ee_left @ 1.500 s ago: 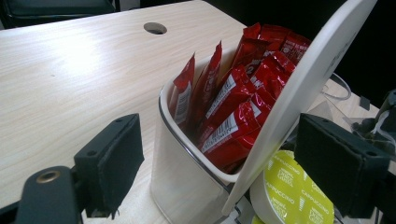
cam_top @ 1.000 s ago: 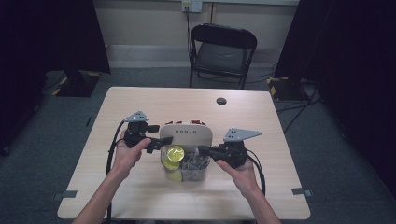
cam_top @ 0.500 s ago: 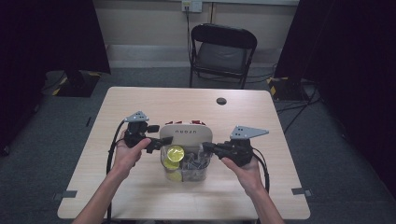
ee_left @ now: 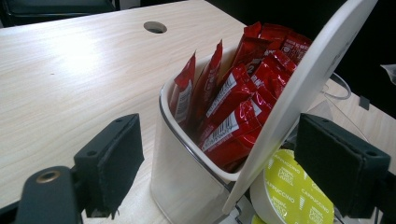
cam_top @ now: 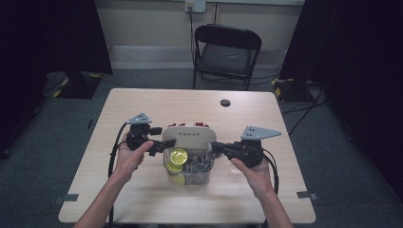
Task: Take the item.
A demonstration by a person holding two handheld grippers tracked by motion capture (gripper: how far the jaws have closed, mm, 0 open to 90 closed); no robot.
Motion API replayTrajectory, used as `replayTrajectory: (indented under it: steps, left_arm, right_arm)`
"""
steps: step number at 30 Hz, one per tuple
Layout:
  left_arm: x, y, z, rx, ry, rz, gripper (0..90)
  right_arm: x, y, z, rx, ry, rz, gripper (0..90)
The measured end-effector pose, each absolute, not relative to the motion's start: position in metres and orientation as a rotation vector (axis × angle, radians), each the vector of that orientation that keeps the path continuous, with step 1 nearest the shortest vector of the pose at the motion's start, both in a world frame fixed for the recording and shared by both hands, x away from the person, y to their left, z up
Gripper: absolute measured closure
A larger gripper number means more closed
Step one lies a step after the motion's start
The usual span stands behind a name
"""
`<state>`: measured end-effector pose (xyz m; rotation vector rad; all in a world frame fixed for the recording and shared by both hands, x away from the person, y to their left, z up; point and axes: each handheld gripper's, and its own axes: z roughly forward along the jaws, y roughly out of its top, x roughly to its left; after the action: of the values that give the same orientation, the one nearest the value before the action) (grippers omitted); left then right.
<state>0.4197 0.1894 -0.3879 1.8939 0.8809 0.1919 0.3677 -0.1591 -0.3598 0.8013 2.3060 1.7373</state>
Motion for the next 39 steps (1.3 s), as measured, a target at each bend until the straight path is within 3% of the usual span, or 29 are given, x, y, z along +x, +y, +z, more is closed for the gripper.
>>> replayTrajectory:
  steps: [39]
  left_arm:
    - [0.42,0.19,-0.388,1.896,0.88,0.19,15.3]
  right_arm:
    - [0.379,-0.216,-0.362,0.959,2.162,1.64,90.0]
